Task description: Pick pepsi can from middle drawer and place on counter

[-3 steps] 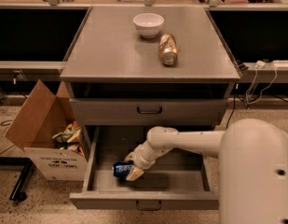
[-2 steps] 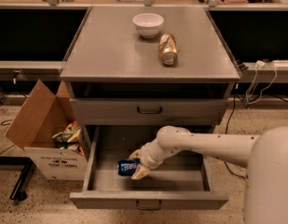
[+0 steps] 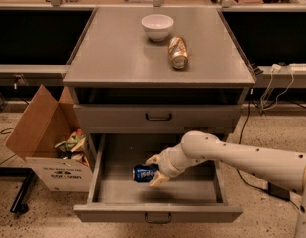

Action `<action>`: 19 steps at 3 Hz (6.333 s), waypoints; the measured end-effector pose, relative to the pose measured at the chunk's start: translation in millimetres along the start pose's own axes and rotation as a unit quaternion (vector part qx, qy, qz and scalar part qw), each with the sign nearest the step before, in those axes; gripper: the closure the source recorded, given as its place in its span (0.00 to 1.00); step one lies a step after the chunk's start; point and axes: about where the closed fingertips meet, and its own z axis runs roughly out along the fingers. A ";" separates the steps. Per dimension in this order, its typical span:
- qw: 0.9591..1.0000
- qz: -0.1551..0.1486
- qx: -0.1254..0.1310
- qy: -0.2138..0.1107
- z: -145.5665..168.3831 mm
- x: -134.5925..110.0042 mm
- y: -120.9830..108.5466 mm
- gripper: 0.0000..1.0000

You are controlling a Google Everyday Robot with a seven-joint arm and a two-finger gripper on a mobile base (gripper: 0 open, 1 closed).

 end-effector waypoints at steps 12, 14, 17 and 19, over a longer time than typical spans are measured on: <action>0.971 -0.126 0.201 -0.041 -289.8 -268.4 -222.3 1.00; 0.981 -0.047 0.168 -0.083 -273.0 -272.5 -278.3 1.00; 0.977 0.074 0.143 -0.142 -234.7 -236.7 -310.5 0.29; 0.977 0.088 0.132 -0.146 -228.9 -231.5 -315.1 0.00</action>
Offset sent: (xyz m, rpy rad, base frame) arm -0.0064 0.0045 0.2185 0.0732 -0.2160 0.0171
